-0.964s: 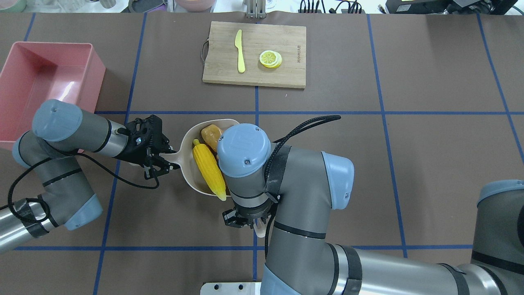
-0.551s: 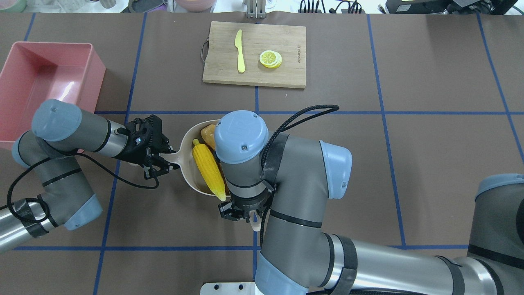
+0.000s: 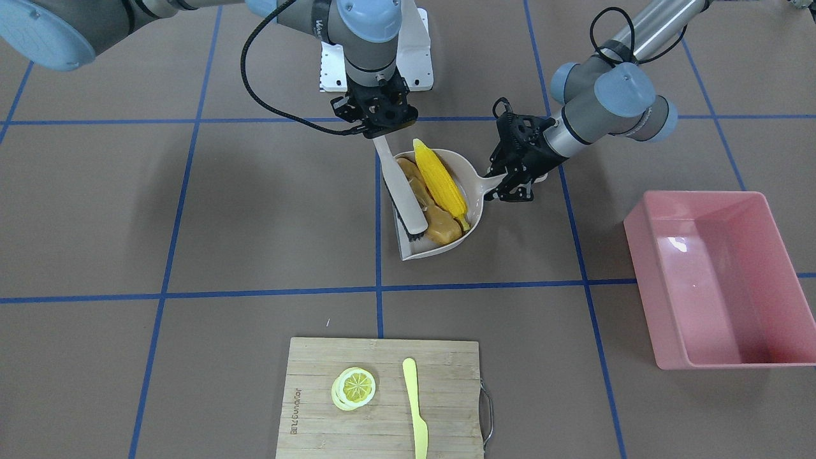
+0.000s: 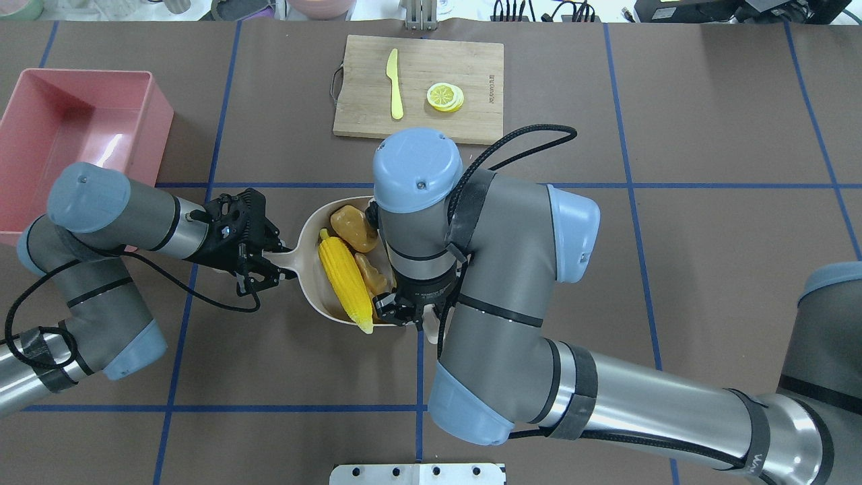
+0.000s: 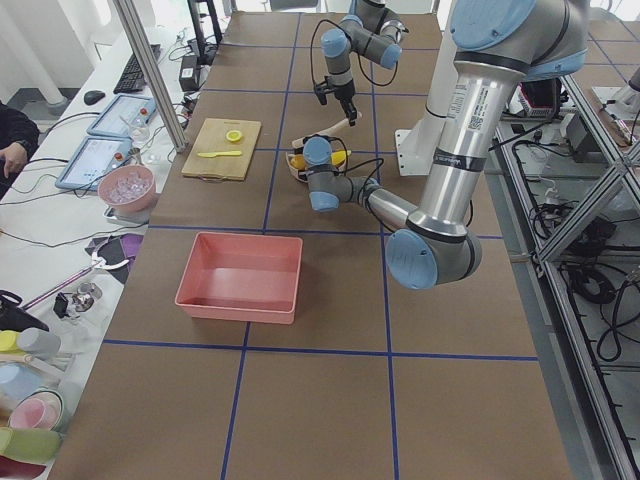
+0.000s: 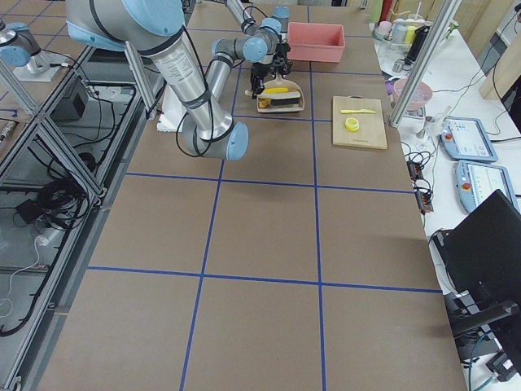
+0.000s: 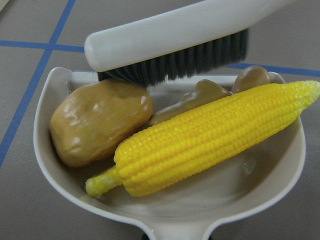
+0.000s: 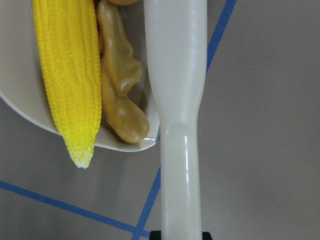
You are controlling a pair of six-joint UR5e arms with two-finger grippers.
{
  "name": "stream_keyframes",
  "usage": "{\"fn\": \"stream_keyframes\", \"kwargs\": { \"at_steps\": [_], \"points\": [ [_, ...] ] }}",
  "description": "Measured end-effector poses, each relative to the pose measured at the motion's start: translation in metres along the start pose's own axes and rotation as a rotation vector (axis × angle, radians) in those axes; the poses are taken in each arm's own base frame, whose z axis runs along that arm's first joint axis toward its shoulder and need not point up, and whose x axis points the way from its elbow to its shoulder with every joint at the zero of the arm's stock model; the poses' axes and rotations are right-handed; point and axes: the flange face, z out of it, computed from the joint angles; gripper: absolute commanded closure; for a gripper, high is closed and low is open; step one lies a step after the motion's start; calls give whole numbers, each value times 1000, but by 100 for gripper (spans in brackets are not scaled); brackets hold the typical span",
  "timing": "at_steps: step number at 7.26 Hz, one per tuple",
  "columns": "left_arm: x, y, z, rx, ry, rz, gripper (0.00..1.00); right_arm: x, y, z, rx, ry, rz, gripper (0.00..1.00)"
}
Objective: Sweep and dump trash into bin
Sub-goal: 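Lift the dustpan with the left gripper while the right gripper withdraws the brush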
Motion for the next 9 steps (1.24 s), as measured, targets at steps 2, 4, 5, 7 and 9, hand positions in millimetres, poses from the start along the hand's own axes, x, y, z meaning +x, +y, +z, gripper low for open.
{"fn": "stream_keyframes", "kwargs": {
  "at_steps": [2,4,5,7,9],
  "points": [
    [6,-2,-9,20,1,13,74,32,-1,-25,6,43,18,100],
    [15,-6,-22,53,-1,32,73,99,22,-37,22,74,65,100],
    [21,-8,-32,76,-3,46,73,138,35,-38,29,87,96,100],
    [25,-13,-53,124,-23,76,73,217,50,-34,30,134,184,100],
    [18,-18,-71,154,-60,94,76,305,68,-25,22,182,272,100]
  ]
}}
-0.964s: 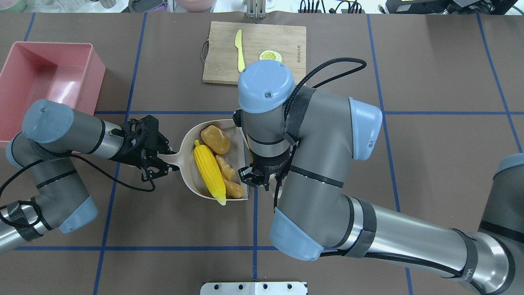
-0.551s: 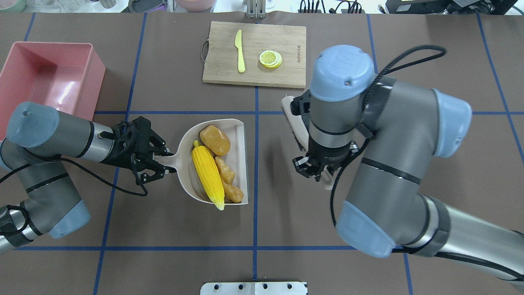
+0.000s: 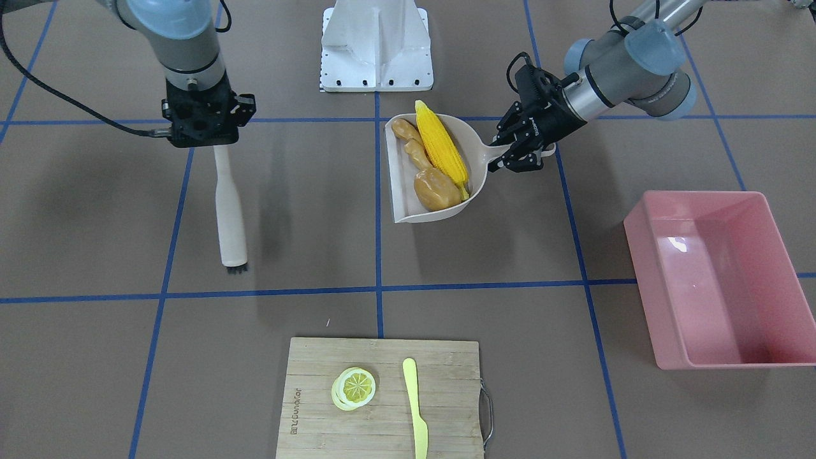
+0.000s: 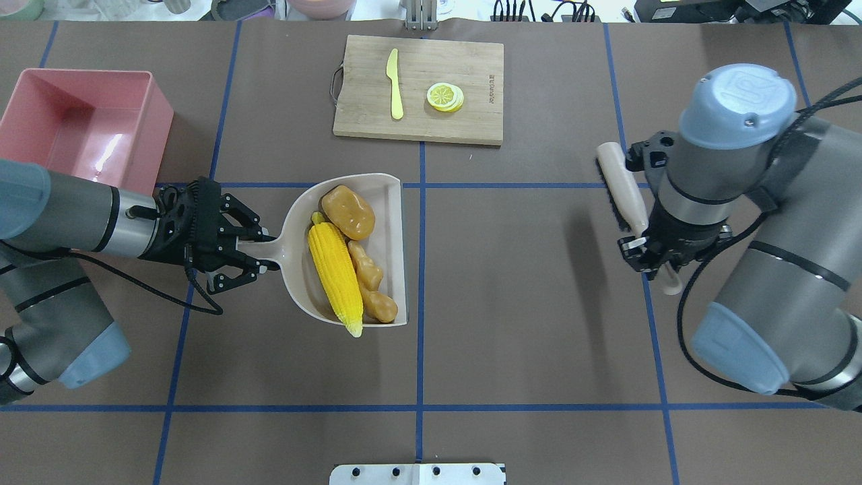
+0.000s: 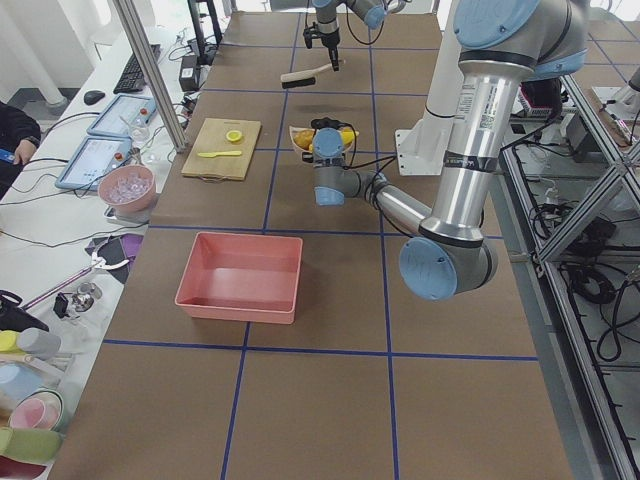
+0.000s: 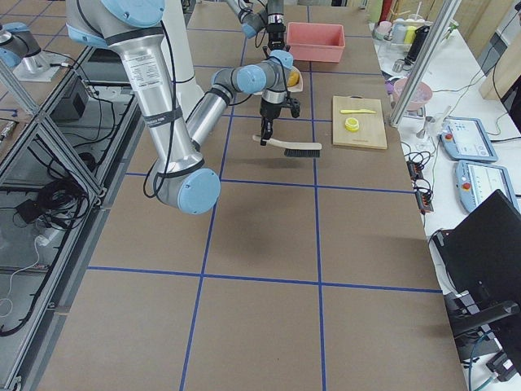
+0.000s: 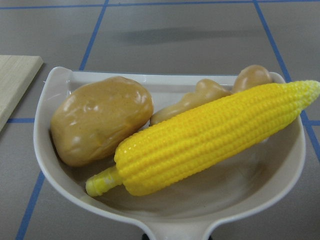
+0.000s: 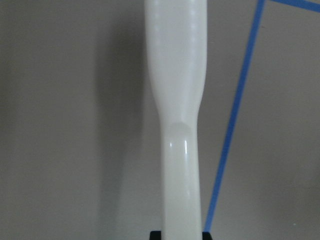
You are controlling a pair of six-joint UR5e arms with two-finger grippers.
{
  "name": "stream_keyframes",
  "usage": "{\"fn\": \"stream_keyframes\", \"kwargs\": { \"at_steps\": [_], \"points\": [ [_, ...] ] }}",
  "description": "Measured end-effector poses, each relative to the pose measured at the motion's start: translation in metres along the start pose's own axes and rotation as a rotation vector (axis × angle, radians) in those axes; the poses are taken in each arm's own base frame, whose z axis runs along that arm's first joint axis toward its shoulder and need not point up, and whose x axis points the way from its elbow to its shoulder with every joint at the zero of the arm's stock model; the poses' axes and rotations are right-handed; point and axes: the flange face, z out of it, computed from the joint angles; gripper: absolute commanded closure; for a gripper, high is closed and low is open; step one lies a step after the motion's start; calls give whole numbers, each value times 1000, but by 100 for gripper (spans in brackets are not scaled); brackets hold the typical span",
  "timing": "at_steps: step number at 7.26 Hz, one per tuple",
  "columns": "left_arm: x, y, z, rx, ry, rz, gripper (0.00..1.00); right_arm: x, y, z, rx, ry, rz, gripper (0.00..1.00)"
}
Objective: Sweep and dump trash into bin
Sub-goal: 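Lift the dustpan with the left gripper while the right gripper withdraws the brush, then carry the loaded dustpan over the pink bin with the left gripper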
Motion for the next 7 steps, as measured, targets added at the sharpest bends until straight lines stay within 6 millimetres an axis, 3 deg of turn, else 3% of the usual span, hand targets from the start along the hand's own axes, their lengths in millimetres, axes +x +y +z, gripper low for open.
{"fn": "stream_keyframes", "kwargs": {
  "at_steps": [2,4,5,7],
  "points": [
    [-13,-4,-19,42,-54,27,89,101,8,35,42,-9,45,100],
    [-28,-5,-34,80,-186,48,100,206,43,66,82,-66,66,100],
    [-34,-4,-39,87,-248,48,100,250,67,76,91,-110,66,100],
    [-47,6,-53,84,-329,-23,100,308,105,97,101,-169,65,100]
  ]
}}
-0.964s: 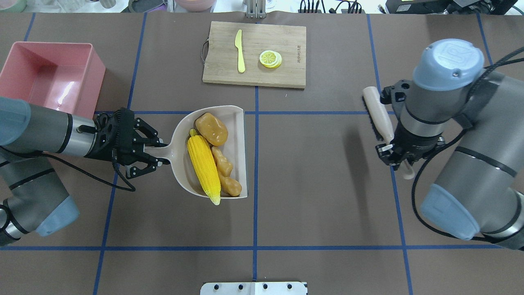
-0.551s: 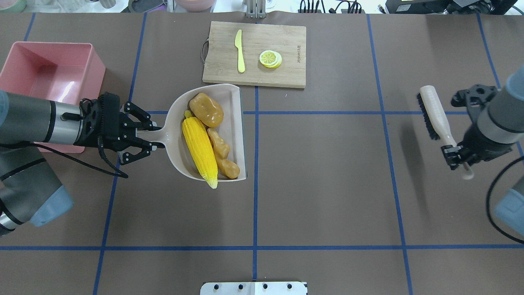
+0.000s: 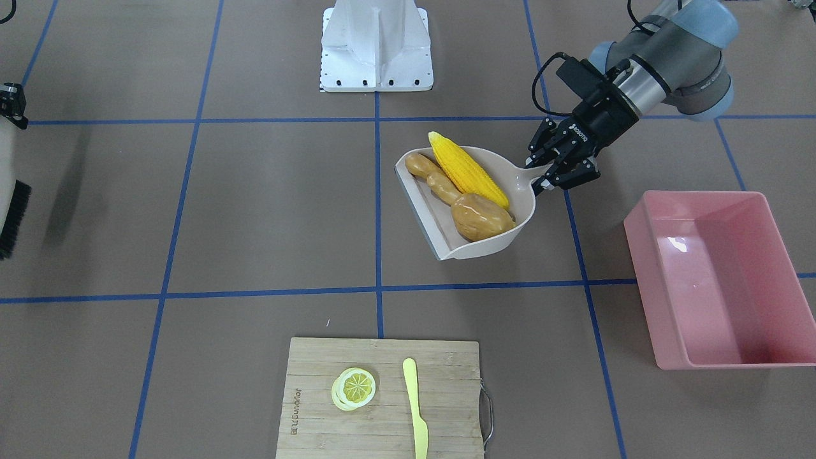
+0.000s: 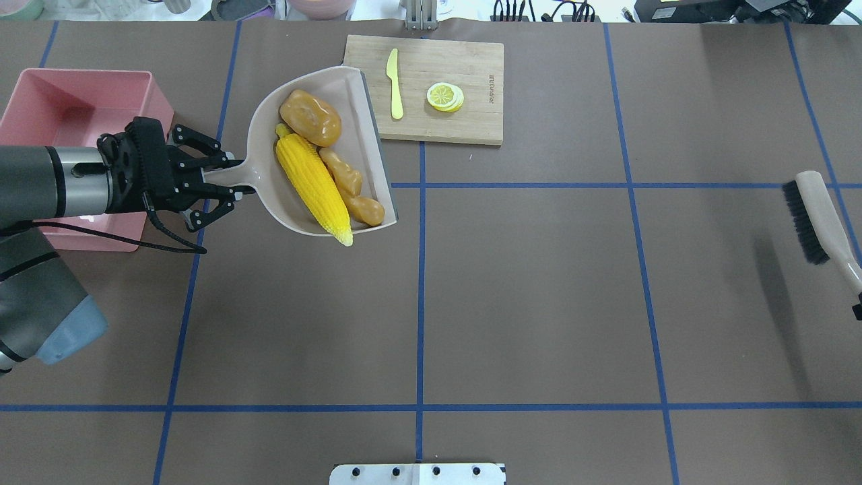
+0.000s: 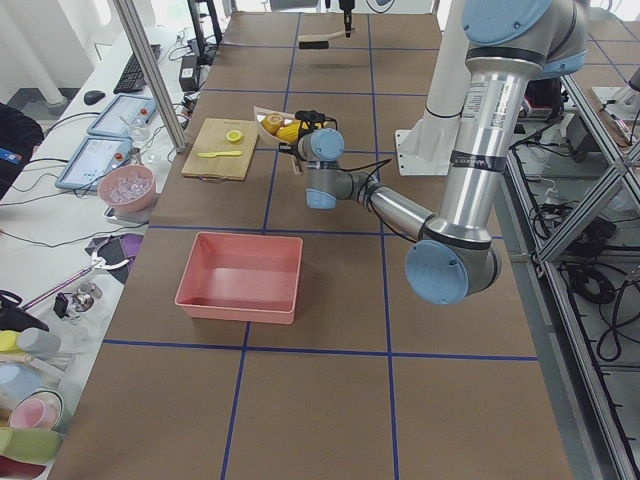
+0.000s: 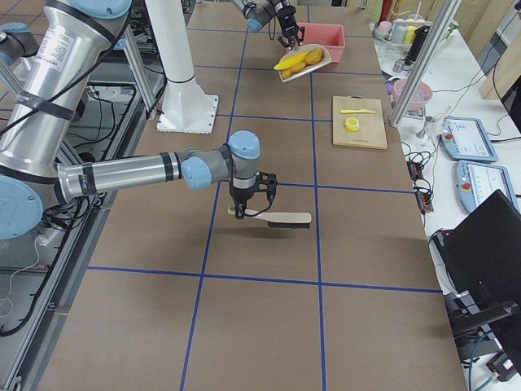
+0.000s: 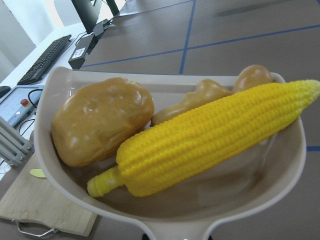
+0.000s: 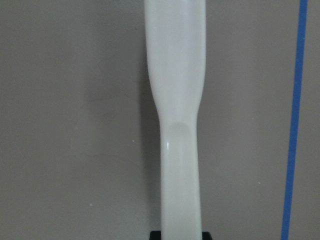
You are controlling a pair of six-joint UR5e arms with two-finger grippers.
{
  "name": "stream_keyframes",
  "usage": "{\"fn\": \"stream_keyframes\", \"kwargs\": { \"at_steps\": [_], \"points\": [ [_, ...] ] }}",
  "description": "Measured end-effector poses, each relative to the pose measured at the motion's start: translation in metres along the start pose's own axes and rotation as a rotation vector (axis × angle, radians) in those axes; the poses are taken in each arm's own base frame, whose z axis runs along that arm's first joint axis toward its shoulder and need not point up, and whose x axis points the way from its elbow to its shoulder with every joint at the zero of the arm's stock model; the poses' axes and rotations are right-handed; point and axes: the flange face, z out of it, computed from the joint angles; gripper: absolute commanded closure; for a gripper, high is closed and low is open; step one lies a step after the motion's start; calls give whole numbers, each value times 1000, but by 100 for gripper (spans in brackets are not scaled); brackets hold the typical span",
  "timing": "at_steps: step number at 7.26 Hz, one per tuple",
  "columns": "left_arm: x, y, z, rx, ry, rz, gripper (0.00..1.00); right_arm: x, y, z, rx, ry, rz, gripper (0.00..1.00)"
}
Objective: Sweep and dump trash into bin
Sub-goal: 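Carry the loaded dustpan over the pink bin with the left gripper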
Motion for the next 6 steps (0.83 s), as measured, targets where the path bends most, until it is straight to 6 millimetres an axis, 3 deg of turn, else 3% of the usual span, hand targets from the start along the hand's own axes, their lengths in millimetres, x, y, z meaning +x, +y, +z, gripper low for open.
{"fn": "stream_keyframes", "kwargs": {
  "at_steps": [3,6],
  "points": [
    [-5,14,-16,16,-31,-294,100,58,18,46,-8,-39,-9,100],
    [-14,32,-35,74,-152,-535,100,71,18,63,-21,-42,-7,100]
  ]
}}
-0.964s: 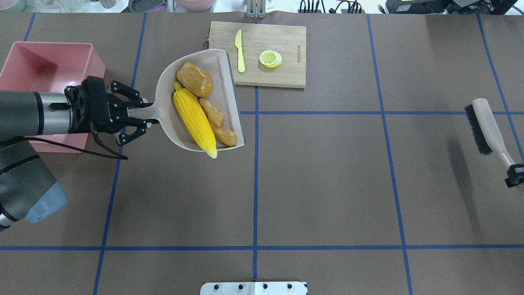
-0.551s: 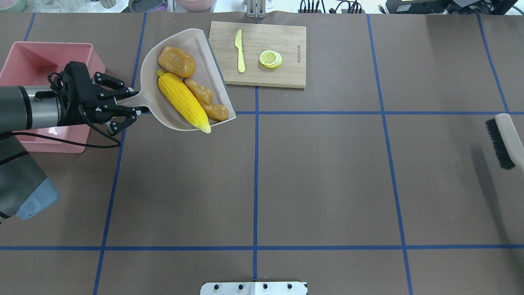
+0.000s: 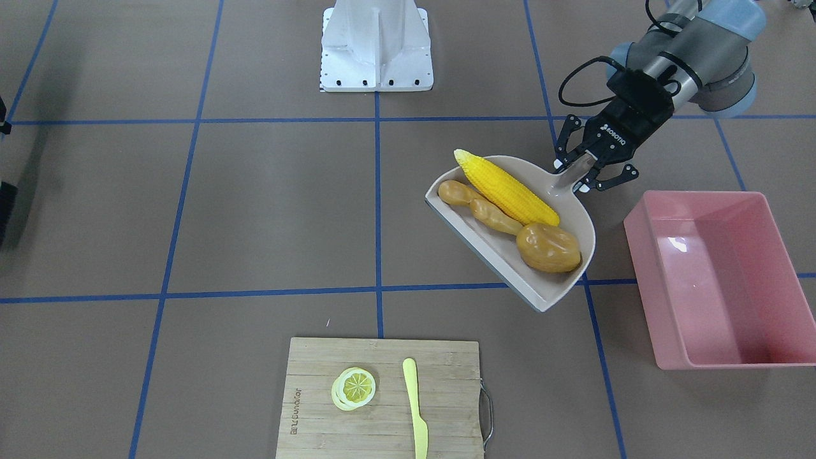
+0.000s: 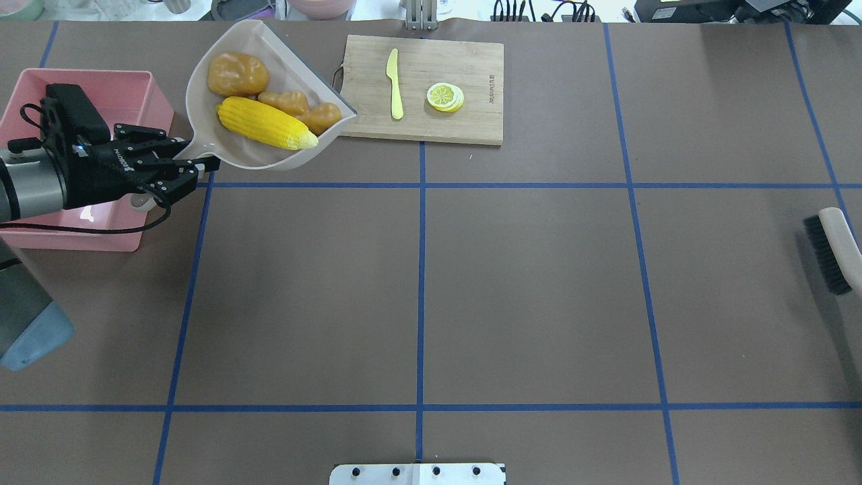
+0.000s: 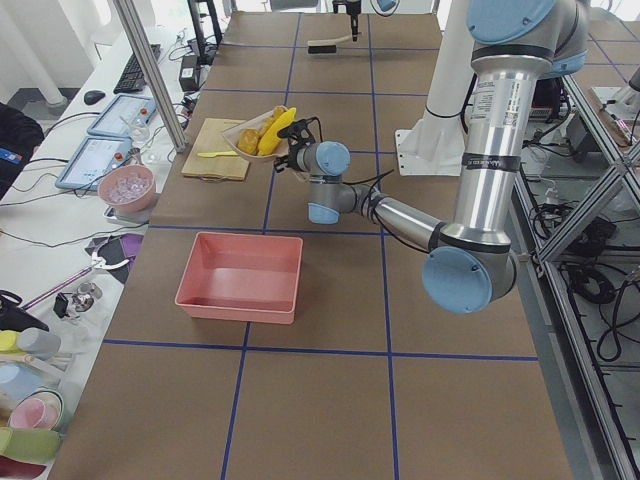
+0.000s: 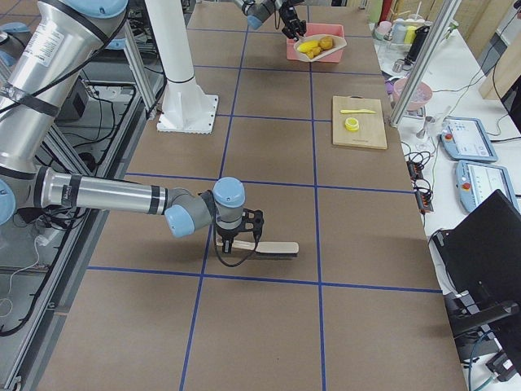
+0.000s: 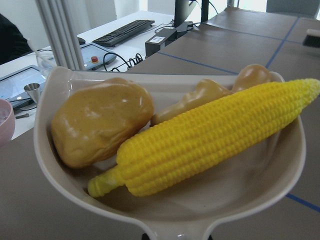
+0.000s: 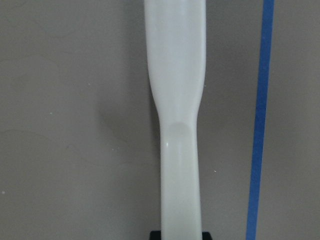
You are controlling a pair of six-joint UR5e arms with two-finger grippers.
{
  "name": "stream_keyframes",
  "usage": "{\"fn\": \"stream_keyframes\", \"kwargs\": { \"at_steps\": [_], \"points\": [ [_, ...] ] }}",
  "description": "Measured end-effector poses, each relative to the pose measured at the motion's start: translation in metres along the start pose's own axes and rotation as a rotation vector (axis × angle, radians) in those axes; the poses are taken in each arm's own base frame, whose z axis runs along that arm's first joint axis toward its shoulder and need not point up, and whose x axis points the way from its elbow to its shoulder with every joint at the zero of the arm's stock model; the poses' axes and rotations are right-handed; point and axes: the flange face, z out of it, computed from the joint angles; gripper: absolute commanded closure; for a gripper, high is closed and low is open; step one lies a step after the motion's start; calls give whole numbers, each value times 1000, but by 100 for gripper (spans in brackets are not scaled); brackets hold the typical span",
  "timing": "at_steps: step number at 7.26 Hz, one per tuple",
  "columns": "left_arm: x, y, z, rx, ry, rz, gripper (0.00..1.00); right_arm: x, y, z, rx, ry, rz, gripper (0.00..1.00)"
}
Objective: Sweep and dump trash into bin
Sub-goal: 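Carry the loaded dustpan over the pink bin with the left gripper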
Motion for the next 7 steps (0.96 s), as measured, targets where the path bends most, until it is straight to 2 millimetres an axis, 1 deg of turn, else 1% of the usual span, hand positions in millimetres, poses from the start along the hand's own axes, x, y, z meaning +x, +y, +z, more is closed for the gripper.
{"fn": "stream_keyframes", "kwargs": {
  "at_steps": [2,4,5,7],
  "points": [
    [-13,3,-6,38,-92,-27,100,4,0,4,-8,3,6,100],
    [-18,2,-7,49,-127,-30,100,6,1,6,-13,4,8,100],
    [-19,2,-7,50,-132,-42,100,5,1,6,-16,1,9,98],
    [-24,4,-10,53,-142,-138,100,6,0,8,-23,-6,11,77]
  ]
}}
